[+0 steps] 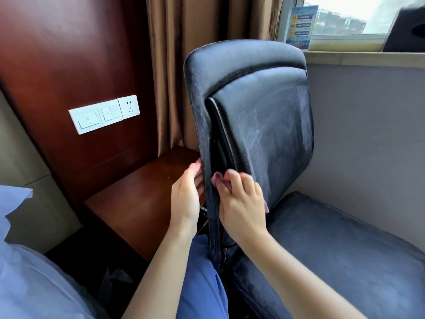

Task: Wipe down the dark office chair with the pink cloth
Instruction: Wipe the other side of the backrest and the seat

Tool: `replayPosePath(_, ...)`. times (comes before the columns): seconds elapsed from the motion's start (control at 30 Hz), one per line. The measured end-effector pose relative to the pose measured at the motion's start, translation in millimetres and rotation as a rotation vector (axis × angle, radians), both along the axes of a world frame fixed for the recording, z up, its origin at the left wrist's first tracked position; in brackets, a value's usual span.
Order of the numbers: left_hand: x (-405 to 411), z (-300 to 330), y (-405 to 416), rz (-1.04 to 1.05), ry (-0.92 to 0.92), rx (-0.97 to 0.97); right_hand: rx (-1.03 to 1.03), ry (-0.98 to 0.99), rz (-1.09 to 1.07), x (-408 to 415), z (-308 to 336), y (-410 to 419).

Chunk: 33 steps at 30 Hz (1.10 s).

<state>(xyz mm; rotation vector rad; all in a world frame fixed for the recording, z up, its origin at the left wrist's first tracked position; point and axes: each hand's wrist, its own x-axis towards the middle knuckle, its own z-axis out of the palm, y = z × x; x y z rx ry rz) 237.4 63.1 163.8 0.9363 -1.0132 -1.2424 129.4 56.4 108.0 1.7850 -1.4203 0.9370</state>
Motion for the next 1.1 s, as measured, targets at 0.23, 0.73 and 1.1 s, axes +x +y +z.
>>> replayPosePath(0.23,-1.8,-3.9,0.6,0.004,-0.008,-0.003,-0.088,-0.168,0.072,-1.3,44.3,-9.8)
replayPosePath(0.73,-5.1,-14.0,1.3,0.043,0.052,0.055,-0.182,-0.501,0.410,-11.3,41.3,-19.7)
replayPosePath(1.1,-9.5,-16.6,-0.2,0.078,0.107,0.071,-0.023,-0.515,0.122,-18.2,-64.4,-1.9)
